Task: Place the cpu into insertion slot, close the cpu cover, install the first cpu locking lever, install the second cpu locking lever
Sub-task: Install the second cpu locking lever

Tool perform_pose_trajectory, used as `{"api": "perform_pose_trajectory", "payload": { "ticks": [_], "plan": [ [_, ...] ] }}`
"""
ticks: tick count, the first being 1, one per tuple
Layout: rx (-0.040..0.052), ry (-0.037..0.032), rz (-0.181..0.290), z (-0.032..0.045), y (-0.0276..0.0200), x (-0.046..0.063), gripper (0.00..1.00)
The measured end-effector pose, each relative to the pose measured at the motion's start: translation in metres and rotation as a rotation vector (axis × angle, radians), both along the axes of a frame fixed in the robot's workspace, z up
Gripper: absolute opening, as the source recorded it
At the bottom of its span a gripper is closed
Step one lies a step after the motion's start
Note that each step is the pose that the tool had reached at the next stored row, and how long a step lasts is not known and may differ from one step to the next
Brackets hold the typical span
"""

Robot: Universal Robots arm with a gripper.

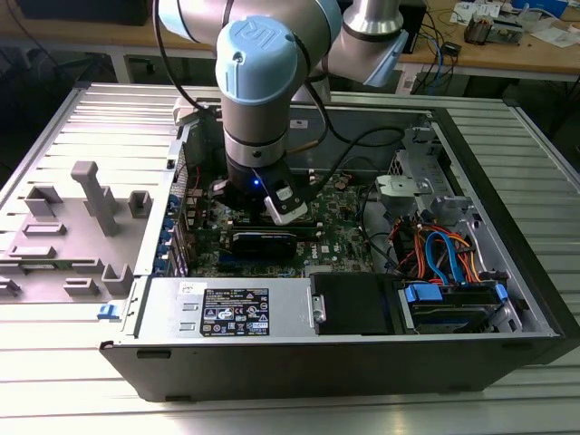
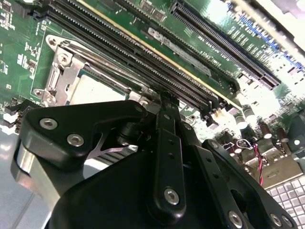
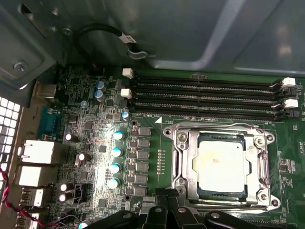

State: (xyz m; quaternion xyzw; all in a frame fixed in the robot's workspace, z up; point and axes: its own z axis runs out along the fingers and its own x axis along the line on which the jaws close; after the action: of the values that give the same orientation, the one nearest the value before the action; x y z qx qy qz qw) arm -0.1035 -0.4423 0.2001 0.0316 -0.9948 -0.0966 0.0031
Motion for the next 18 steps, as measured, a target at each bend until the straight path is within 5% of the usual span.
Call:
{"api": "perform_pose_trajectory", "payload": {
  "ticks": [8,18],
  "plan": [
    [-0.0011,0.0003,0.0,0.0215,-0.0002,0.0,0.11],
    [-0.001,0.0004,0.0,0.0241,-0.0002,0.0,0.11]
  ]
}}
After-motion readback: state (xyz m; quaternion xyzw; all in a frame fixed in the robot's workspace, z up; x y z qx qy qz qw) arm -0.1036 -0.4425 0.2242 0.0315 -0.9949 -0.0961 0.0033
